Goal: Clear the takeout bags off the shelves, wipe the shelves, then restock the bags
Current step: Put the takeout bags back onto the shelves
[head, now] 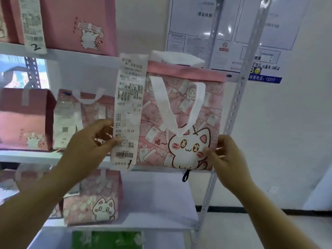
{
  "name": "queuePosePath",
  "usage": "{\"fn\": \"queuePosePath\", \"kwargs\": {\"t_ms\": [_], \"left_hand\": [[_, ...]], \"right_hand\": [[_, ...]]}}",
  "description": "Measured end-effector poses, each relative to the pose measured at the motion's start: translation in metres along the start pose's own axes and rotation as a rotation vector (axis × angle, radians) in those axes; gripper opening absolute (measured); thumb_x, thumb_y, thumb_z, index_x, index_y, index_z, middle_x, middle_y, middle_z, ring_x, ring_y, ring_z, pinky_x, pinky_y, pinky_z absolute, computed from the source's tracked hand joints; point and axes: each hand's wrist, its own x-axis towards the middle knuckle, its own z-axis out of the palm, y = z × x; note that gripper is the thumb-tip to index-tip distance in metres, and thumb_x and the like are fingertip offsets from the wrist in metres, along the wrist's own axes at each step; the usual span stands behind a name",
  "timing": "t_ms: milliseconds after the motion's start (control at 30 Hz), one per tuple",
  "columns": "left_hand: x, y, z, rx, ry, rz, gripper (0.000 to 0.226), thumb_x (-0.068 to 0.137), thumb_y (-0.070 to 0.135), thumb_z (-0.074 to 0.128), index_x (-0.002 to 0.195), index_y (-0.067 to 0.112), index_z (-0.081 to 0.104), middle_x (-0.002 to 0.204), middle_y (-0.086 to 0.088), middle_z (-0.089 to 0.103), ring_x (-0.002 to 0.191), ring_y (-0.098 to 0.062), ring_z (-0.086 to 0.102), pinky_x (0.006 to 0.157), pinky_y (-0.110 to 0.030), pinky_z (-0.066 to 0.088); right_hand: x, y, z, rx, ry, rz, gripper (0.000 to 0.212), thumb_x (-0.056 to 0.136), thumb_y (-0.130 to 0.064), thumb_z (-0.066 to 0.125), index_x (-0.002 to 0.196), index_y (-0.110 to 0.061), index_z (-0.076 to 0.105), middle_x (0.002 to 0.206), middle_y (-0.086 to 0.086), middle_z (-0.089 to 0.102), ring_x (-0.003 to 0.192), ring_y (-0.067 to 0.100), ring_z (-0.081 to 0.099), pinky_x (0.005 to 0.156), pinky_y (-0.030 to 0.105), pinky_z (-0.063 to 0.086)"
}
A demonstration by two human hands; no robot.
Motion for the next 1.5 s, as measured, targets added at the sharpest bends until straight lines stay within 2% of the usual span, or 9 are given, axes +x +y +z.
{"fn": "queuePosePath", "kwargs": {"t_ms": [200,367,567,667,767,933,1067,1233,1500], "left_hand": [[0.001,-0.046,0.036,0.011,-0.035,-0.158,0.036,0.079,0.019,0.072,0.09,0.047,0.053,0.088,0.015,0.066,0.077,-0.006,0.064,0.069,-0.022,0.05],[0.018,-0.077,0.058,0.056,-0.025,-0.229,0.027,0.081,0.017,0.07,0.1,0.032,0.057,0.084,0.016,0.062,0.075,0.001,0.059,0.06,-0.012,0.039],[0.045,-0.105,0.078,0.21,0.005,-0.209,0.015,0.081,0.012,0.07,0.095,0.016,0.067,0.077,0.002,0.063,0.071,-0.016,0.062,0.063,-0.028,0.051],[0.055,-0.118,0.086,0.226,-0.013,-0.22,0.01,0.082,0.012,0.069,0.092,0.011,0.068,0.077,-0.002,0.066,0.072,-0.018,0.063,0.069,-0.036,0.055],[0.06,-0.131,0.094,0.25,-0.059,-0.229,0.015,0.084,0.013,0.067,0.098,0.011,0.068,0.085,-0.004,0.071,0.077,-0.02,0.065,0.073,-0.037,0.056],[0.063,-0.135,0.099,0.232,-0.098,-0.229,0.028,0.088,0.015,0.062,0.115,0.016,0.064,0.101,-0.003,0.072,0.084,-0.017,0.067,0.073,-0.032,0.057],[0.062,-0.135,0.097,0.253,-0.085,-0.242,0.023,0.088,0.018,0.062,0.111,0.017,0.065,0.097,-0.002,0.072,0.078,-0.016,0.066,0.07,-0.029,0.055],[0.053,-0.123,0.083,0.278,0.007,-0.254,0.042,0.085,0.022,0.067,0.123,0.008,0.058,0.105,-0.006,0.066,0.083,-0.015,0.06,0.076,-0.029,0.049],[0.038,-0.093,0.021,0.488,0.021,-0.177,0.027,0.085,0.032,0.063,0.109,0.021,0.063,0.093,0.011,0.058,0.083,-0.013,0.059,0.072,-0.03,0.046]], "right_hand": [[0.009,0.032,0.036,-0.094,-0.075,0.213,0.028,0.089,-0.027,0.059,0.11,-0.027,0.04,0.093,-0.009,0.061,0.084,0.015,0.065,0.069,0.038,0.057],[0.03,0.053,0.064,-0.11,-0.121,0.281,0.024,0.091,-0.028,0.056,0.103,-0.033,0.036,0.1,-0.004,0.06,0.087,0.02,0.064,0.074,0.046,0.057],[0.065,0.075,0.101,-0.214,-0.091,0.319,0.023,0.087,-0.016,0.06,0.097,-0.023,0.04,0.102,0.002,0.058,0.082,0.019,0.059,0.066,0.038,0.055],[0.075,0.087,0.115,-0.204,-0.115,0.379,0.027,0.087,-0.011,0.057,0.109,-0.019,0.043,0.104,0.003,0.059,0.079,0.018,0.058,0.056,0.029,0.047],[0.08,0.095,0.122,-0.227,-0.138,0.39,0.025,0.085,-0.013,0.058,0.107,-0.016,0.047,0.091,0.0,0.06,0.074,0.016,0.056,0.05,0.025,0.041],[0.088,0.099,0.123,-0.274,-0.202,0.335,0.007,0.082,-0.017,0.055,0.081,-0.018,0.048,0.06,-0.008,0.049,0.05,0.008,0.043,0.042,0.02,0.029],[0.086,0.092,0.114,-0.299,-0.231,0.325,0.009,0.083,-0.024,0.051,0.089,-0.019,0.056,0.076,-0.004,0.064,0.067,0.021,0.062,0.057,0.035,0.054],[0.081,0.072,0.095,-0.453,-0.15,0.234,0.024,0.091,-0.025,0.048,0.105,-0.007,0.056,0.101,0.01,0.059,0.083,0.028,0.059,0.072,0.04,0.053],[0.082,0.016,0.092,-0.559,-0.249,-0.216,0.021,0.091,-0.036,0.052,0.106,-0.024,0.061,0.104,-0.007,0.063,0.087,0.013,0.055,0.073,0.031,0.049]]}}
